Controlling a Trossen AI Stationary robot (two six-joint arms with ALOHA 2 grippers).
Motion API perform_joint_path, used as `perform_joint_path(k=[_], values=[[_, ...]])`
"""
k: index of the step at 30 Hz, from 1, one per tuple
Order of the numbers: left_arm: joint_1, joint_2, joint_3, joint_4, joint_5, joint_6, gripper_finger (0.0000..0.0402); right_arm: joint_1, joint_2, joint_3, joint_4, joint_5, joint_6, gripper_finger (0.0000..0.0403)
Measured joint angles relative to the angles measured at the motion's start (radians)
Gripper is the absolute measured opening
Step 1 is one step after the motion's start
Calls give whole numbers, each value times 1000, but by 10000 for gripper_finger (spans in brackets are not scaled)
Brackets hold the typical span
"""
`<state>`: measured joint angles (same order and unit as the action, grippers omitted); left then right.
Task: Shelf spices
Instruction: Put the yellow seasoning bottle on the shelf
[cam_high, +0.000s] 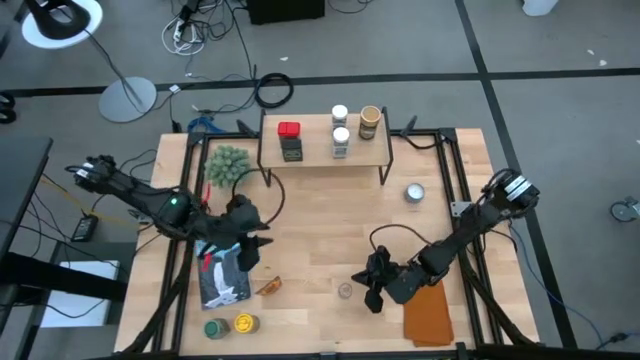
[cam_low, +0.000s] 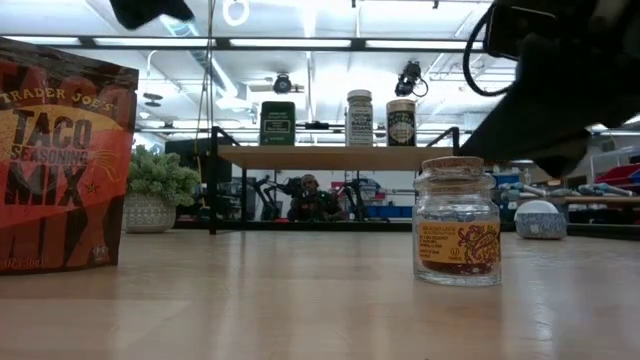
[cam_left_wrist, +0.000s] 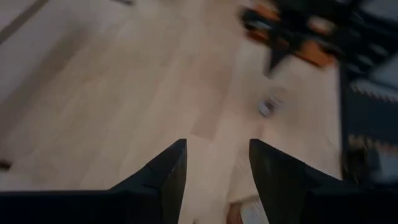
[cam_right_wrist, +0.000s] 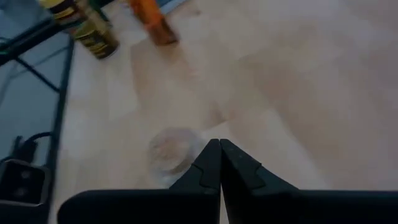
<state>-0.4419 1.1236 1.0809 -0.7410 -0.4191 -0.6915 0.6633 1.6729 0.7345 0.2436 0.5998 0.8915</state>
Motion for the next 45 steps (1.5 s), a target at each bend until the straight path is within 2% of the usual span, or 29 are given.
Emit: perform_joint_path(k=[5, 12, 16, 20, 25, 32, 37, 45], values=[[54, 3, 0, -39, 19, -96, 201, 29, 59, 0, 95, -18, 7, 3], [102, 1, 0, -51, 78, -152, 276, 49, 46, 0, 135, -17, -10, 2], [108, 1, 0, -48, 91, -150, 323, 69, 41, 0, 156, 7, -39, 1], [105, 1, 0, -28, 98, -151, 350, 97, 41, 0, 210, 76, -102, 1], [92, 1, 5, -27, 172, -230, 358, 119, 20, 0, 212, 115, -130, 1], [19, 8, 88, -201, 123, -399, 358, 136, -30, 0, 204, 119, -147, 1], [-85, 45, 149, -343, 59, -609, 358, 158, -56, 0, 199, 119, -194, 1], [-231, 221, 238, -493, 77, -967, 358, 176, -71, 0, 172, 118, -192, 0]])
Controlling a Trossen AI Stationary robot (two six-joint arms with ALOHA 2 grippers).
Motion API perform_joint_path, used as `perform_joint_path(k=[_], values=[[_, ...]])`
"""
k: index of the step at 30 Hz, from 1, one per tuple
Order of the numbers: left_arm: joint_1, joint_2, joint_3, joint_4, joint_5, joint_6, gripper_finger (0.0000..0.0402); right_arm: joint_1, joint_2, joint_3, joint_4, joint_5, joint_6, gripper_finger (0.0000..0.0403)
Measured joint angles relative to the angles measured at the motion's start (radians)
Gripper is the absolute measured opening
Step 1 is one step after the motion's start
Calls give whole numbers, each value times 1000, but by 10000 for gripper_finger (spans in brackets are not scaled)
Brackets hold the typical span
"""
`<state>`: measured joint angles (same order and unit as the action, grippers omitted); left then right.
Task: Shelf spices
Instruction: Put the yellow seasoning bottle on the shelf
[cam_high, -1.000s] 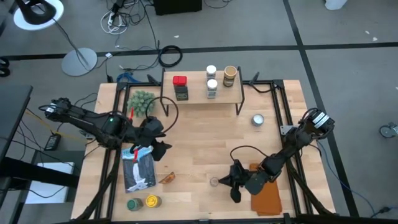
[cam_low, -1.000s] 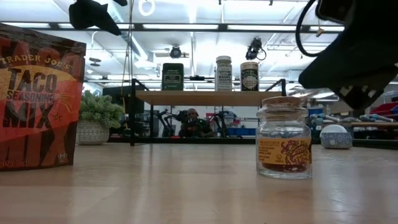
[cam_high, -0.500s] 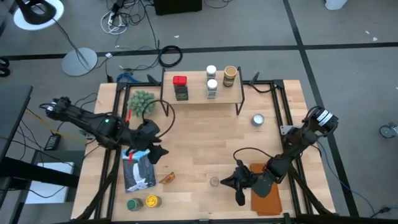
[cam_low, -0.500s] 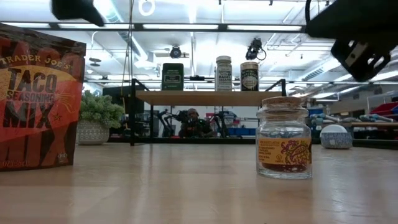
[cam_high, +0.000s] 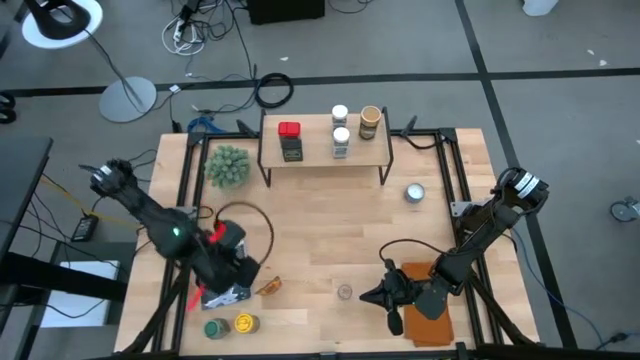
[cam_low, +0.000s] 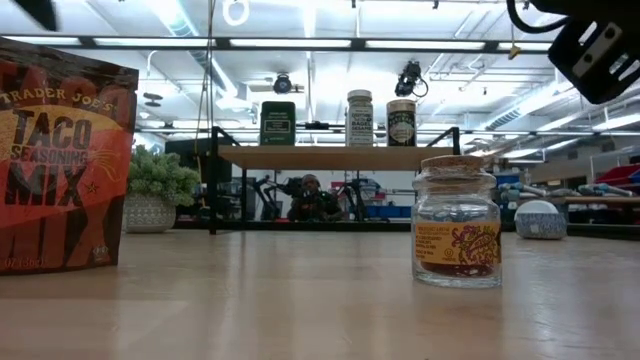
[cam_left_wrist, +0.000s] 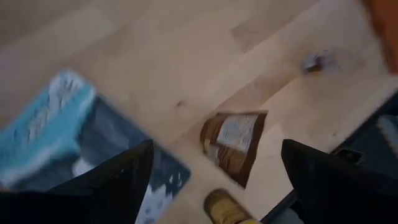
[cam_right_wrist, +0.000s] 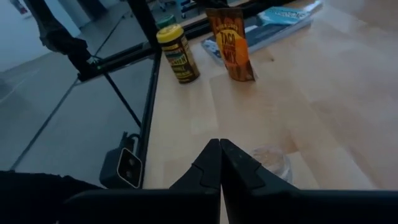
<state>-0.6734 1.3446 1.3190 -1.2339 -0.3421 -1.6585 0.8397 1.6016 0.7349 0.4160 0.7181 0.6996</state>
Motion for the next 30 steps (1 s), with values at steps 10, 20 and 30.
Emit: perform_joint_path(k=[10, 20, 30], values=[[-146, 267, 203, -76, 33, -363, 358, 119, 0, 0, -4, 132, 41, 0], [-227, 438, 332, -15, 66, -421, 358, 187, 0, 0, 9, 257, 40, 0], [-263, 508, 339, 28, 179, -551, 358, 181, 0, 0, 15, 254, 33, 0]])
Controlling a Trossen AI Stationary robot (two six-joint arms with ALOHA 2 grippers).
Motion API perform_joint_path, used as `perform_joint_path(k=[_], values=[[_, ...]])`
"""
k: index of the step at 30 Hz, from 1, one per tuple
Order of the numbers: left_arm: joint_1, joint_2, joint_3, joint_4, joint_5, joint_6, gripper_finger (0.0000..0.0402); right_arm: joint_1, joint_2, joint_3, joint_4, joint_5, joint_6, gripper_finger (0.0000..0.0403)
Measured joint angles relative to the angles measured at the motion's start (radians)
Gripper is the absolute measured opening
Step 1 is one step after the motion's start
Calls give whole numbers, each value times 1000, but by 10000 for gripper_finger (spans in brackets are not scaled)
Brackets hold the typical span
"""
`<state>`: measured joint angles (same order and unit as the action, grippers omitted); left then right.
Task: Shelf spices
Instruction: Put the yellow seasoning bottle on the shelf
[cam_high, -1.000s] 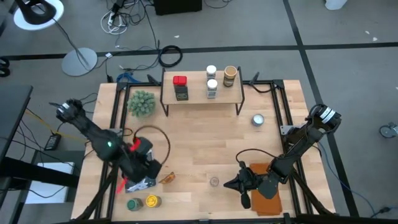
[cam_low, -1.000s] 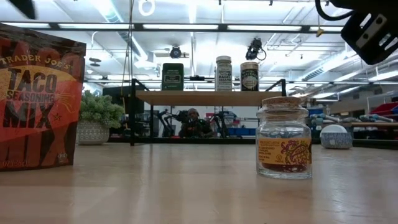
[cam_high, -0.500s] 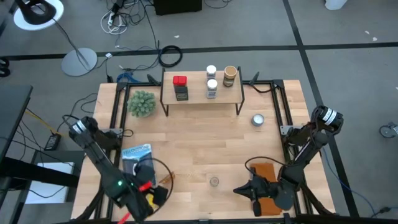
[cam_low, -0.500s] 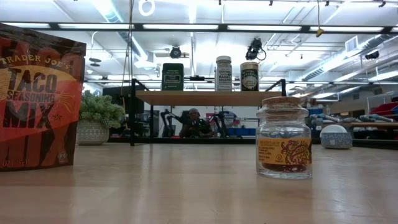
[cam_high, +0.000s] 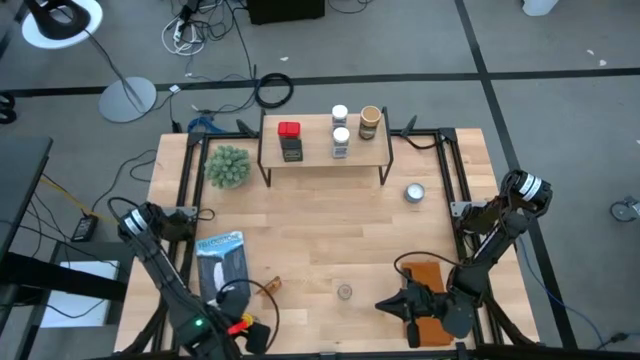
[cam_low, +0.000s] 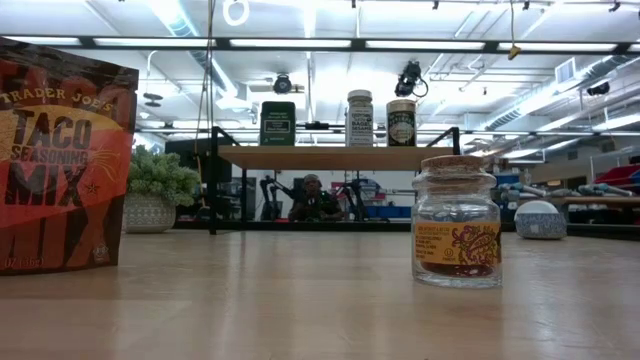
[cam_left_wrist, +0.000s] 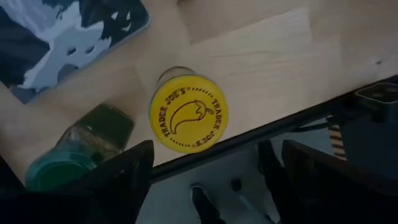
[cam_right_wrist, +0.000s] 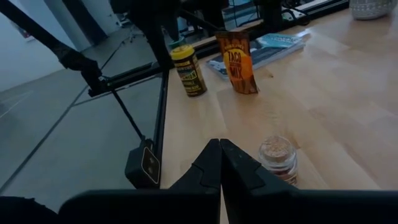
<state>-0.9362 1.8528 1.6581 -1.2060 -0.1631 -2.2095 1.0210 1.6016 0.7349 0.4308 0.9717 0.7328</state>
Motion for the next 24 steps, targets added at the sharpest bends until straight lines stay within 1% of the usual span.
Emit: perform_joint_path(k=[6, 15, 19, 24], values=[[-2, 3, 0, -1, -14, -52, 358, 0, 0, 0, 3, -4, -20, 0], [19, 3, -15, -18, -26, -68, 358, -3, 0, 0, 8, -5, -34, 0], [20, 3, -15, -19, -54, -68, 358, -4, 0, 0, 26, -6, -64, 0], [20, 3, -15, -18, -52, -71, 358, -7, 0, 0, 61, -6, -108, 0]])
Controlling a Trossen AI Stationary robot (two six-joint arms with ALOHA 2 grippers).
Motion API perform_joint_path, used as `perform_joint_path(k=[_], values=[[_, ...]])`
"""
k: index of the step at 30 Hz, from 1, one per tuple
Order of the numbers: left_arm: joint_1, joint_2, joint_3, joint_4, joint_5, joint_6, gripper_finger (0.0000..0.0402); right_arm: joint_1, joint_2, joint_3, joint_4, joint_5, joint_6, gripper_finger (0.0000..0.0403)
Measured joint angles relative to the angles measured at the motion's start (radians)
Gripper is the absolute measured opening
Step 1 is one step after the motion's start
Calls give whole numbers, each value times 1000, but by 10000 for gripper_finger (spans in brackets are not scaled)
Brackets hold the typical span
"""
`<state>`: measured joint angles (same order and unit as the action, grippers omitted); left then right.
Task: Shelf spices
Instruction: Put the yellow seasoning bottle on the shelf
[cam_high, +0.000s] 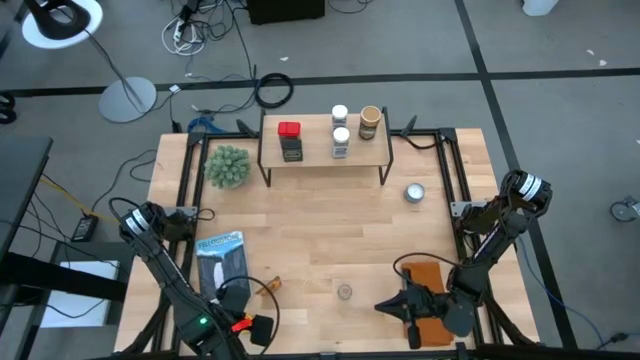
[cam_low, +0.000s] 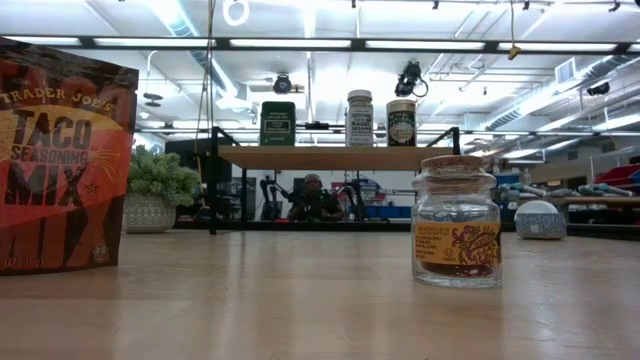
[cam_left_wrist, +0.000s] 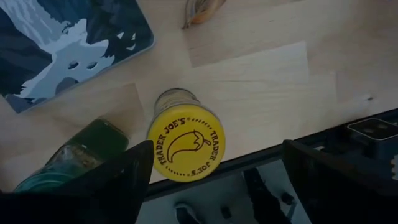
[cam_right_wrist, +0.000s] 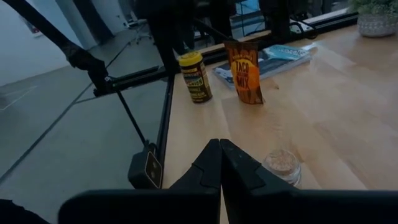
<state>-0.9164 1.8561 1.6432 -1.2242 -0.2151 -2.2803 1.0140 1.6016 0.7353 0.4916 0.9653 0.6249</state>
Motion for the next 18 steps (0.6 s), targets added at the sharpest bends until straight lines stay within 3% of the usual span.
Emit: perform_joint_path(k=[8, 18], values=[[6, 0, -27, 9, 8, -6, 358, -3, 0, 0, 5, -2, -1, 0], [4, 0, -113, 140, 18, 30, 358, -7, 0, 0, 10, -19, -1, 1]])
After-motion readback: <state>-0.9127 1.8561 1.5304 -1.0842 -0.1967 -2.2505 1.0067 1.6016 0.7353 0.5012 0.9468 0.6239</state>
